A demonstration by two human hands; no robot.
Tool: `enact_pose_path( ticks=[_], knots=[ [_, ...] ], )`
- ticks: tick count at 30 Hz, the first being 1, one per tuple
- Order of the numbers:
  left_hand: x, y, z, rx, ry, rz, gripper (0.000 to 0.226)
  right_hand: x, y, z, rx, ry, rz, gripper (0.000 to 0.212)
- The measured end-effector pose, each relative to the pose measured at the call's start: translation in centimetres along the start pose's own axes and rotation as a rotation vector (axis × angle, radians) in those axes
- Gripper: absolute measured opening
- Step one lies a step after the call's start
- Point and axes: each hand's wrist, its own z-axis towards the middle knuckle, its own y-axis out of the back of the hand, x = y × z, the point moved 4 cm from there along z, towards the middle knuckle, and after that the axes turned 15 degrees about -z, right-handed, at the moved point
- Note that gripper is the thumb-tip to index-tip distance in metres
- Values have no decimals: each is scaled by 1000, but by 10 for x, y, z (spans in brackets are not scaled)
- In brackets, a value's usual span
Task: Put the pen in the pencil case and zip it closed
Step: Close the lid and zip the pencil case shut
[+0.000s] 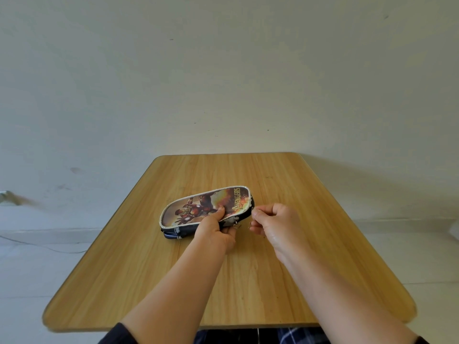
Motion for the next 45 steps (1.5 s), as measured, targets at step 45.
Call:
enact_pose_path(
  ticks=[45],
  knots=[
    [7, 3, 12, 21, 10, 141, 21, 5, -21, -15, 129, 44, -111, 7]
  ],
)
